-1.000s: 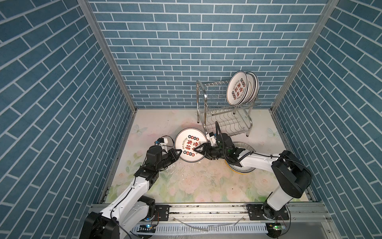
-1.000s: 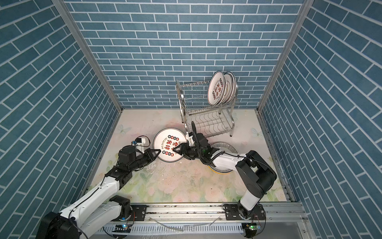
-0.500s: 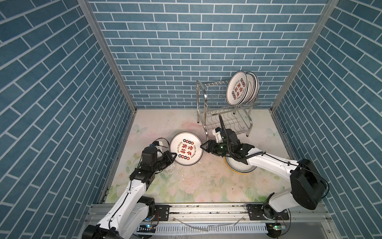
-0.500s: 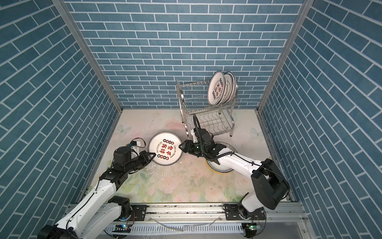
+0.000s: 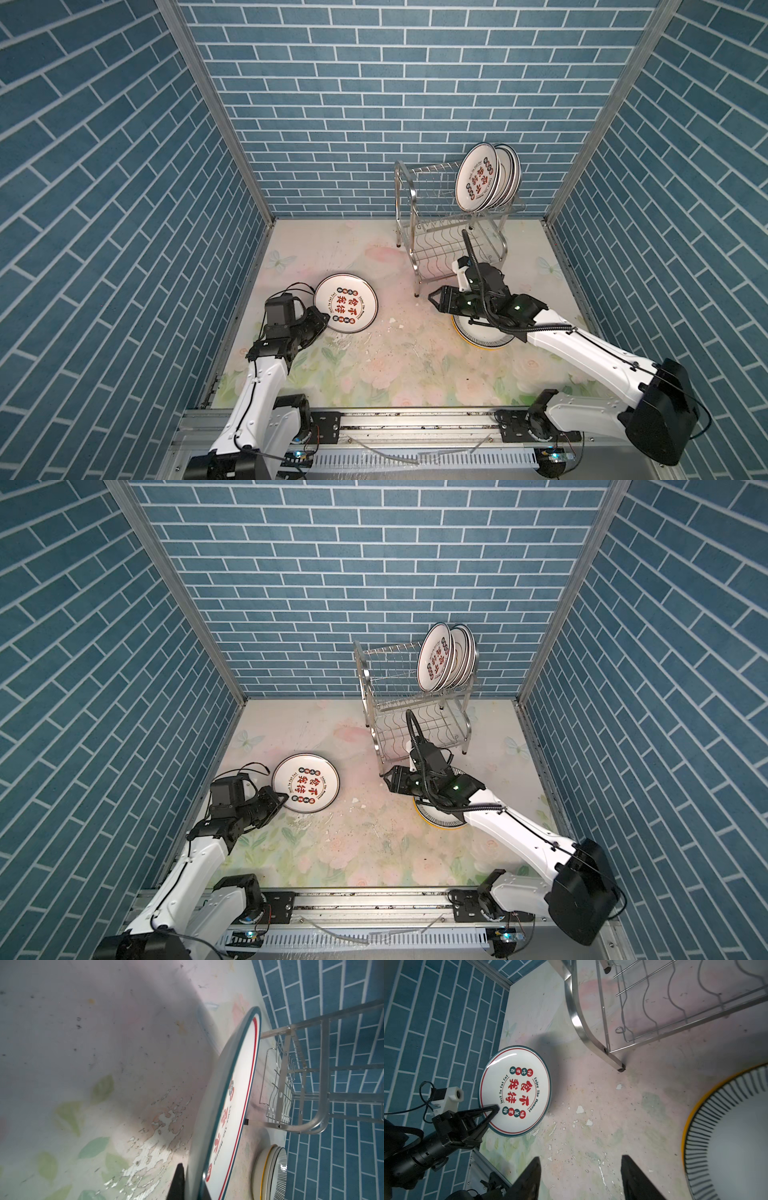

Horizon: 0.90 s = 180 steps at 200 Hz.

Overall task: Unload the plates from the dish rack
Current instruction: Place a plate at the middle-left of the table.

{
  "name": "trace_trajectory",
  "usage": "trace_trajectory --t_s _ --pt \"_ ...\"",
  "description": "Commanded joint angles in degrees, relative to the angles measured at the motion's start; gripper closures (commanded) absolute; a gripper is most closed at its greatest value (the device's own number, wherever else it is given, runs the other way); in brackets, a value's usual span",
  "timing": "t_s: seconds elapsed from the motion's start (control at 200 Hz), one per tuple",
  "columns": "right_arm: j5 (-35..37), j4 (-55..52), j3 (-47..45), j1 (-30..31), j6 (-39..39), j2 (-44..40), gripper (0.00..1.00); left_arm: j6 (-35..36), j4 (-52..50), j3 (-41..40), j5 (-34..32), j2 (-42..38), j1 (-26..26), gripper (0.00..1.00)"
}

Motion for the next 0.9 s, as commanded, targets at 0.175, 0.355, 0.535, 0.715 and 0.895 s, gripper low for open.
trace_trajectory --t_s 0.175,0.355,0.535,0.715,0.895 --pt "8.4 -9.7 -3.5 -5.3 -4.9 -6.0 0.38 3.2 3.8 1.9 1.1 5.7 6.0 1.00" --pt "7.0 -7.7 -5.2 -8.9 -4.9 -6.3 0.38 3.7 7.2 2.3 2.2 10.5 7.5 1.00" --pt "6.4 -6.5 -5.0 -9.2 -4.6 -4.7 0.38 4.2 8.8 2.1 3.7 12.0 9.7 1.00" --pt "7.1 -6.7 -4.7 -9.2 -4.3 -4.5 0.38 4.0 10.0 0.1 5.0 12.3 10.3 1.00" --pt "7.8 -7.3 -4.2 -9.3 -4.8 -4.8 0.38 3.8 10.7 -2.7 5.2 11.9 10.3 0.99"
